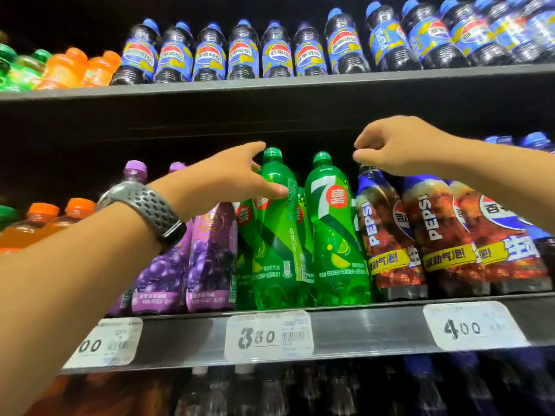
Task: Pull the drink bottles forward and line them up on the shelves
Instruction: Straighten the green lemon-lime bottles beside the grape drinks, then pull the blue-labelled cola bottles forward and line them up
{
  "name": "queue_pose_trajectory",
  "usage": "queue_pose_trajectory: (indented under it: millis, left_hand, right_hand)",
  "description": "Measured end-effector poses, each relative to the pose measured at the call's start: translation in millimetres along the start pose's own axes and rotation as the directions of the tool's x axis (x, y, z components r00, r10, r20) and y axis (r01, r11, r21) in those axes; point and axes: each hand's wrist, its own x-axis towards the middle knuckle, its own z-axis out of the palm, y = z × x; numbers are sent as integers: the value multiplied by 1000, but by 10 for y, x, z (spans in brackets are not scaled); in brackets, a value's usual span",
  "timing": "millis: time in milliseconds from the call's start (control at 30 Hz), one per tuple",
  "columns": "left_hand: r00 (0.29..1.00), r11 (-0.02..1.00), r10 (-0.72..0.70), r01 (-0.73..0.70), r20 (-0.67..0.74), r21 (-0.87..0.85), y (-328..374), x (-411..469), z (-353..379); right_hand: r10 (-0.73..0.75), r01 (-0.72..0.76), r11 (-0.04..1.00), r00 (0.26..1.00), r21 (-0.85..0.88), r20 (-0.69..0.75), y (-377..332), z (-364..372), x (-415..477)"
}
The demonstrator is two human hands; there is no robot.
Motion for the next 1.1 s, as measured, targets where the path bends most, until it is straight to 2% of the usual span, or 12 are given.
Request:
queue_pose_trajectory:
  millis: [67, 133, 200, 300, 500, 633, 733, 833, 933, 1100]
  left_hand:
    - [993, 990, 57, -43, -104, 134, 15, -1, 103]
    - [982, 970, 113, -75, -154, 232, 36, 14, 154]
    - [987, 975, 109, -83, -117, 206, 35, 46, 138]
    - [997, 996, 59, -57, -40, 63, 18, 67, 84]
    - [956, 955, 201, -142, -213, 262, -16, -59, 203]
    - [941, 933, 256, -181, -220, 312, -62, -85, 248]
    - [934, 918, 268, -172, -238, 357, -54, -93, 263]
    - [858, 877, 378, -212, -348, 432, 38, -104, 324]
    - [806, 836, 471, -278, -359, 473, 239, -82, 440]
    - [823, 830, 483, -322, -299, 455, 688, 90, 772]
  right_hand:
    - [37, -33, 992, 999, -122, 26, 102, 16, -22]
    - [98, -80, 985, 988, -154, 117, 155, 73, -34]
    - [141, -120, 984, 977, -132, 160, 174, 108, -44]
    - [168, -154, 983, 973, -99, 157, 186, 112, -92]
    - [203, -183, 976, 962, -121, 183, 73, 125, -212]
    - [217, -185, 969, 955, -161, 204, 4, 120, -293]
    - [207, -190, 974, 967, -122, 149, 79, 28, -325]
    - [189, -184, 976, 981, -116, 35, 251, -125, -334]
    - [186, -186, 974, 982, -126, -10, 467, -219, -360]
    - [132, -131, 984, 991, -124, -2, 811, -237, -387]
